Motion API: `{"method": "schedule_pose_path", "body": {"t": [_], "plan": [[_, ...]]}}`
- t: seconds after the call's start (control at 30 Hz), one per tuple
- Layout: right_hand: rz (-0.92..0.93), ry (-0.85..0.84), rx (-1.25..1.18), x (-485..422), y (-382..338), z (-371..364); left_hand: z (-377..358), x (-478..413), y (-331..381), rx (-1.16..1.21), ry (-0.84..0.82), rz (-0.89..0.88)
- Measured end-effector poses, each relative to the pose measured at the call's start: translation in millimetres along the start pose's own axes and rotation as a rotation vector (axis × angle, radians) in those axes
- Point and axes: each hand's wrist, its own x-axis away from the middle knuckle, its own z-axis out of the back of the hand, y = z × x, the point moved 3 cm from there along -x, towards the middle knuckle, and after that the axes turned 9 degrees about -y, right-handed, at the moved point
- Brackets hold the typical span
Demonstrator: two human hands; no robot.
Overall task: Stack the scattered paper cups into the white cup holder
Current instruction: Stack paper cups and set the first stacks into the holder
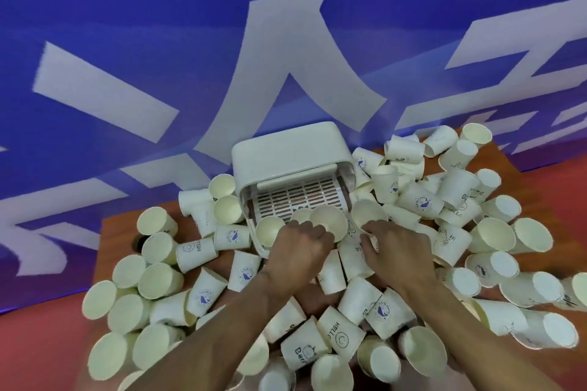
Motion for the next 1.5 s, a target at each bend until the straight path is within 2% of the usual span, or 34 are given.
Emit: {"method": "schedule_pose_path", "body": {"t": [0.2, 0.43, 0.77, 1.0, 1.1, 1.23, 1.5], "plan": [[0.216, 0.122, -0.114, -19.0, -45.9, -15.0, 0.4, 52.6, -53.3, 0.025, 0.129, 0.169], [0.306, 0.11, -0.109, -36.5, -61.0, -27.8, -27.7, 71.4, -80.9, 0.079, 0.085, 0.329], [0.428, 0.095, -0.007, -44.3, -55.4, -50.5, -66.9, 61.7, -85.7, 0.115, 0.031, 0.386], [0.452, 0.085, -0.057, -53.3, -54.4, -68.0, -96.0, 50.1, -92.1, 0.201, -0.091, 0.457], [0.461, 0.043, -0.071, -55.9, -56.5, -78.7, -101.1, 46.7, -92.1, 0.227, -0.043, 0.465], [0.494, -0.063, -0.041, -54.7, -60.3, -96.4, -108.2, 47.2, -90.8, 0.161, -0.084, 0.49], [0.35, -0.313, -0.021, -59.6, -61.5, -114.1, -106.2, 43.9, -89.9, 0.173, -0.123, 0.507]]}}
